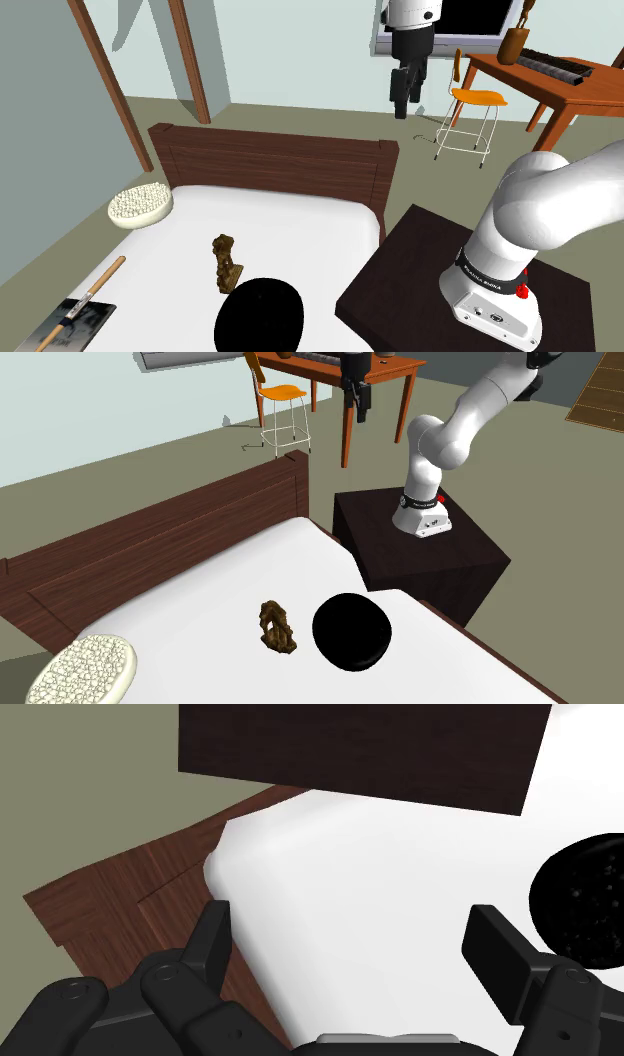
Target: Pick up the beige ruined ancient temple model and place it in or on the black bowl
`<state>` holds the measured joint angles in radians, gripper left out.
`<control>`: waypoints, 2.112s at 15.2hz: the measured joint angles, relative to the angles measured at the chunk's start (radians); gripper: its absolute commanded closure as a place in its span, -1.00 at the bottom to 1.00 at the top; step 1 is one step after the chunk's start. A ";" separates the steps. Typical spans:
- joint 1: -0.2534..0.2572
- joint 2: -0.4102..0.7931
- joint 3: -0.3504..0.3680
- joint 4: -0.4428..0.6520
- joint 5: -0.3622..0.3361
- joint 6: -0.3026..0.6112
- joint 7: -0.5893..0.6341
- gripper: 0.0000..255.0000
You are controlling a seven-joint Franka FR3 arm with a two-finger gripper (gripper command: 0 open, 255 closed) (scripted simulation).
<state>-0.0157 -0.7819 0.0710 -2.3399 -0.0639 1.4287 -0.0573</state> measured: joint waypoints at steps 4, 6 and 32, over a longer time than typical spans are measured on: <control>0.008 0.035 0.029 -0.024 0.024 0.057 0.037 -1.00; 0.016 0.063 0.057 -0.045 0.045 0.107 0.072 -1.00; 0.096 0.925 0.365 0.266 -0.032 0.636 0.599 -1.00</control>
<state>0.0808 0.1428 0.4357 -2.0743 -0.0960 2.0645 0.5418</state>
